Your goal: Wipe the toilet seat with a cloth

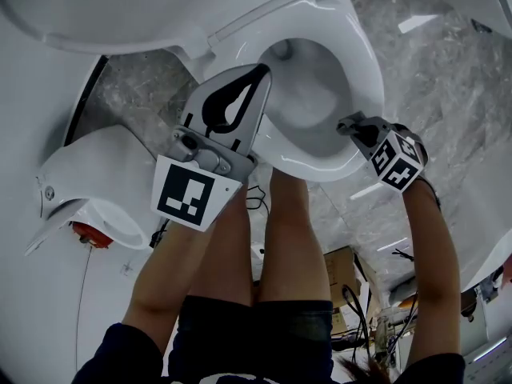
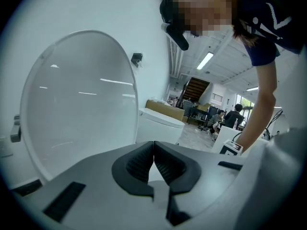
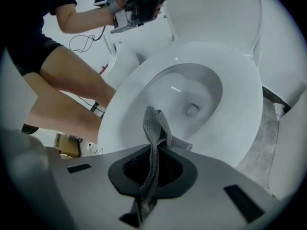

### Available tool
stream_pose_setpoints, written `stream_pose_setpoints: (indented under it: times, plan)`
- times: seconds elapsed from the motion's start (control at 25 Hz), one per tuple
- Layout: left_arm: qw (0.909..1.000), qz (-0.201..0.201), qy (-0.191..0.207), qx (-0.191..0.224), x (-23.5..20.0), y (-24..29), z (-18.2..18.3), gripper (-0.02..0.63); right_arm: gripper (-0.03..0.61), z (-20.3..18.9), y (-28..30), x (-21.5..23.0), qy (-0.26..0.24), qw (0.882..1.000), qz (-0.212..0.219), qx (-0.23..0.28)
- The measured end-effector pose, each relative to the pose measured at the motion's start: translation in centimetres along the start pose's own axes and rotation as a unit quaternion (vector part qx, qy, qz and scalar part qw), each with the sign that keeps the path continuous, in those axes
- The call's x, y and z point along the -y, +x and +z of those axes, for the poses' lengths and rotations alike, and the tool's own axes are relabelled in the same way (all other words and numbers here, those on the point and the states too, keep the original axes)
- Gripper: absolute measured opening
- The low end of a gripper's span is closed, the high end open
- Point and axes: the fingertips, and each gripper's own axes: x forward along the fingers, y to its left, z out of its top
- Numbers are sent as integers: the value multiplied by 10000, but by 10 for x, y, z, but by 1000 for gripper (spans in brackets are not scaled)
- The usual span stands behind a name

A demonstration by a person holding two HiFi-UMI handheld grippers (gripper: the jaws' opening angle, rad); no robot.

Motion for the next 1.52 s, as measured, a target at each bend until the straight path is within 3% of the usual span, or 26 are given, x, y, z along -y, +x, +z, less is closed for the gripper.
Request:
stream_pose_setpoints:
  times: [0.24,0.4,0.52,0.76,0.92,1.16,1.36,1.52]
  plan:
    - [10000,85,-17,27,-6,-7,-2,21,26,52,-10,84,-228,9938,-1021,382]
    - [9999,124,-74,9,-7,-11,-8,21,26,81,-22,121,153,9828,-1674,770]
    - [9999,108,-104,5,-6,-14,-9,21,26,74,-20,114,77,9854,-1614,534]
    - [9997,196,-151,74,-16,-17,-3,21,26,21,-20,58,135,9968,-778,-106]
    - [9996,218,-119,123,-23,-18,4,21,26,7,-23,46,3,9984,-548,-164]
    - [9995,278,-129,94,-31,-19,5,21,26,69,-18,106,-558,9912,-1184,189]
    - [9995,298,-143,25,-32,-19,0,21,26,135,-16,147,-950,9751,-1924,560]
    - [9995,291,-146,24,-34,-17,-2,21,26,118,-16,138,-1054,9765,-1837,386]
